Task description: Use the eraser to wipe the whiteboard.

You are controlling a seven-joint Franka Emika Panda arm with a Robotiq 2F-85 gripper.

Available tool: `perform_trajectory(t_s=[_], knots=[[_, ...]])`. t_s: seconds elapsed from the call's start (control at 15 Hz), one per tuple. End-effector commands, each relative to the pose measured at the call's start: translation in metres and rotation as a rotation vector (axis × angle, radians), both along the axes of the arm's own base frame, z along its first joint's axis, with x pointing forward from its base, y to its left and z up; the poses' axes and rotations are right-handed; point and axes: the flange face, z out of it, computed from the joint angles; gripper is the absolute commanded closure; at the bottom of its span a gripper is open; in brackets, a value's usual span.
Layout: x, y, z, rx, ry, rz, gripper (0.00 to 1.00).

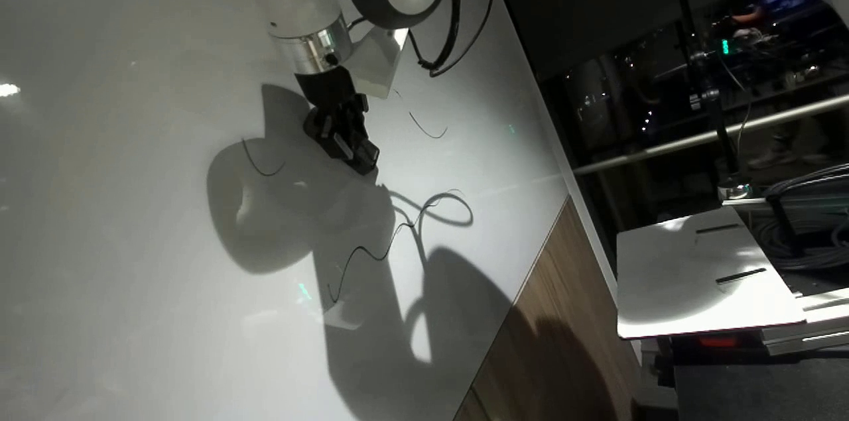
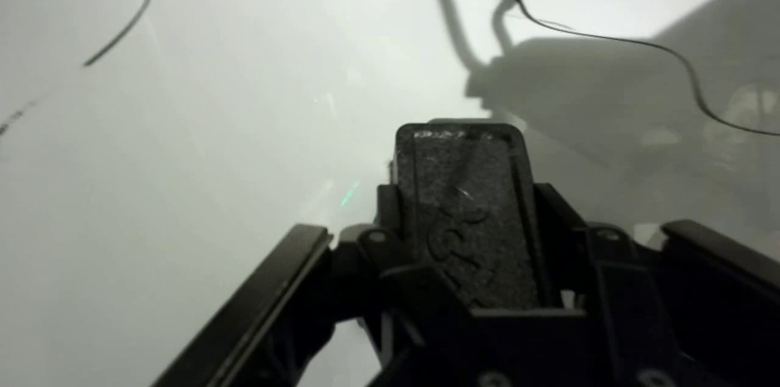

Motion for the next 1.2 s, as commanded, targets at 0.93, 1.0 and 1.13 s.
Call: perform_trajectory(t_s=[0.93,1.0,1.13], knots=[[0.034,0.136,0.058,-0.050,-0.063,0.174,0.70],[0.040,0.130,0.056,-0.059,-0.056,0.168,0.70],[0.049,0.112,0.050,-0.071,-0.039,0.147,0.70]])
